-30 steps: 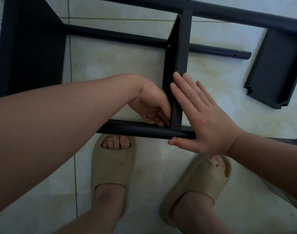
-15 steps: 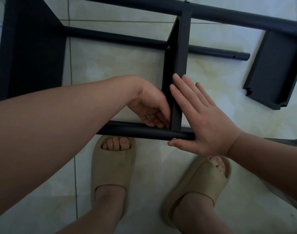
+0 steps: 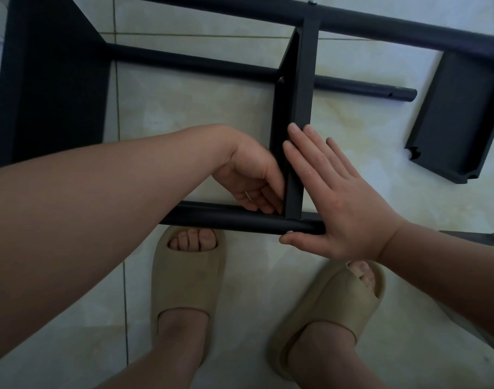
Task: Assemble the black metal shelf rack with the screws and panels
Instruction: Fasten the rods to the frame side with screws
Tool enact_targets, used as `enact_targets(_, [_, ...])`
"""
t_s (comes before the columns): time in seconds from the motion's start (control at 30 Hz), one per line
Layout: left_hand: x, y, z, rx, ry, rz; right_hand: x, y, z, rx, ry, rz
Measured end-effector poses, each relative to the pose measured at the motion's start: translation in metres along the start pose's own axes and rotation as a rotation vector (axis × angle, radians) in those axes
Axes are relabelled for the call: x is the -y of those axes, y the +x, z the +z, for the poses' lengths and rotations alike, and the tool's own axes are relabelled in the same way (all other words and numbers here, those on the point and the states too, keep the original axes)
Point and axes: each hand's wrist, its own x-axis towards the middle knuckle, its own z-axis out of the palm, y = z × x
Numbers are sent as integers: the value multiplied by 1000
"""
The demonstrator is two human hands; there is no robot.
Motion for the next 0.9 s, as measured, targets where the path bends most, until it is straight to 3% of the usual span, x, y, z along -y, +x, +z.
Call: enact_targets(0.9, [1, -2, -2, -15, 75, -41, 1, 1, -2, 8, 0, 6])
